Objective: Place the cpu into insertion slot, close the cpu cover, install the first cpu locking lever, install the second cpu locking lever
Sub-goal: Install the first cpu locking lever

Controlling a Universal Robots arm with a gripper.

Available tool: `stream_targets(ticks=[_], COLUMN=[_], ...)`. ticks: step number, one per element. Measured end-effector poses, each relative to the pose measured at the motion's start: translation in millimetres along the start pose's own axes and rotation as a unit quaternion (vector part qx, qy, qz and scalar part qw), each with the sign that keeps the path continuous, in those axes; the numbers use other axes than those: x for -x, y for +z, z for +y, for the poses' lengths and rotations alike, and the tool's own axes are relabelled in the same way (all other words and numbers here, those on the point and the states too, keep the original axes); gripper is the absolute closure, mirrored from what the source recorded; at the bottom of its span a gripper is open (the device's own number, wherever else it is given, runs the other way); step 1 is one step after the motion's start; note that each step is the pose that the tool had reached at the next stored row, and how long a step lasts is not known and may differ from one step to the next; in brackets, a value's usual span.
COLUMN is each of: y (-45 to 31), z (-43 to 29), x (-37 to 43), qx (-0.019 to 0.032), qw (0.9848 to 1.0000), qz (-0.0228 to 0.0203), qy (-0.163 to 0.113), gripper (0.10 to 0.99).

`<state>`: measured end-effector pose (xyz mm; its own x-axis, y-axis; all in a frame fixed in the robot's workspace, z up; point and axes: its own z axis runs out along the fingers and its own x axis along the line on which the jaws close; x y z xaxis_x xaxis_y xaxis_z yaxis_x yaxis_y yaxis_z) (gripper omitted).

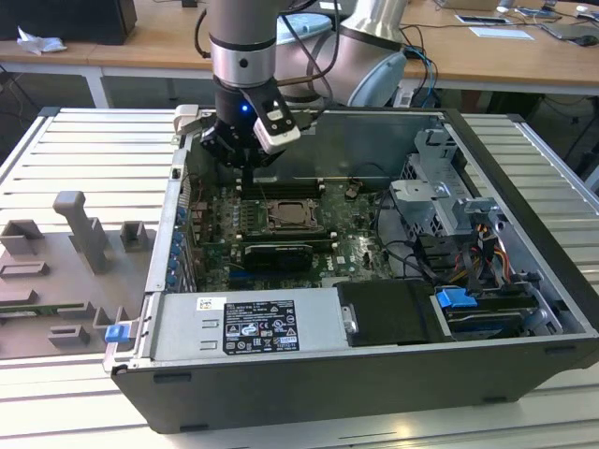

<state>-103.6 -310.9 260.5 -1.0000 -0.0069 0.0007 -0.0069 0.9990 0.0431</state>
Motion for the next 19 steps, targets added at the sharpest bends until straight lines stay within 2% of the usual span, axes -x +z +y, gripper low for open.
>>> stream_targets(ticks=[2,6,11,15,18,19], y=[0.7,2.8,3.6,4.4,6.0,7.0], z=[2.4,13.3,16.9,18.9,18.8,18.8], x=[-0.5,-2.2,-0.2,14.9,30.9,39.9], qx=[0.0002,0.0003,0.0003,0.0003,0.0003,0.0003], qw=[1.0,1.0,1.0,1.0,1.0,1.0], qz=[0.0,0.0,0.0002,0.0002,0.0003,0.0003], qy=[0.0,-0.001,-0.005,-0.006,-0.006,-0.007], gripper=[0.98,0.98,0.98,0.98,0.98,0.98])
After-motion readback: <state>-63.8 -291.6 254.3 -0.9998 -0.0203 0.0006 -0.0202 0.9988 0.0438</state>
